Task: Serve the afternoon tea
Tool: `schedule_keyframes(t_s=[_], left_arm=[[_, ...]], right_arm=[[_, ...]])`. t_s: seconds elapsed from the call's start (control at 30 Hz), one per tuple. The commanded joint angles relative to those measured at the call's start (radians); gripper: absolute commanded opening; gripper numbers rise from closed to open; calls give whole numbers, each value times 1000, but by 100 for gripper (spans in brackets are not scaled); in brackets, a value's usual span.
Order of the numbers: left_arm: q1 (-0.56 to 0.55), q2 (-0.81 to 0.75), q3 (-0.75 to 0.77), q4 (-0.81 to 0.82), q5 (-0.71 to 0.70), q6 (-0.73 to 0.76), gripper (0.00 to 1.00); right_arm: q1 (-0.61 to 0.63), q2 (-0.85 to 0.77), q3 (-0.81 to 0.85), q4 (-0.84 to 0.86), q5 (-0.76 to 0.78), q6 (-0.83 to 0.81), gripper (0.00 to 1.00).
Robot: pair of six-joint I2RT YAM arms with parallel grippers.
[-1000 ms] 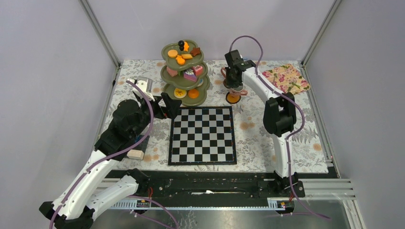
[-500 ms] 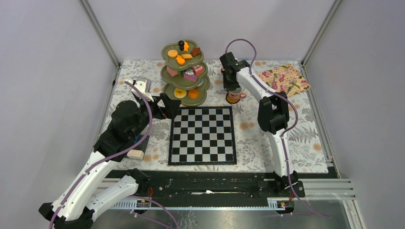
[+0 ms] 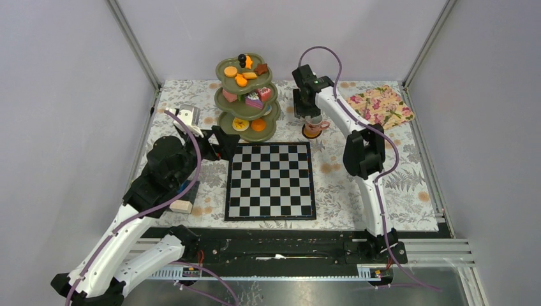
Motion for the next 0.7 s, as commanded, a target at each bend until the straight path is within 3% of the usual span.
schedule_keyframes(t_s=[0.0,0.1,0.23,0.47,0.67], left_arm=[[-4,0,22,0,-31,3,99],[-5,18,41,-15,-40,11,99],[-4,39,90,-42,-88,37,99],[-3,54,211,-62,-161,15,99],[-3,48,268,-41,-195,-4,99]], right_arm=[[19,-133,81,-75,37,-42,60],[24,-264,-6,-65,62,-57,77],[24,-547,-293,74,61,-74,99],[24,-1086,-814,318,18,-94,100],[24,-1515,-1002,407,42,-114,100]])
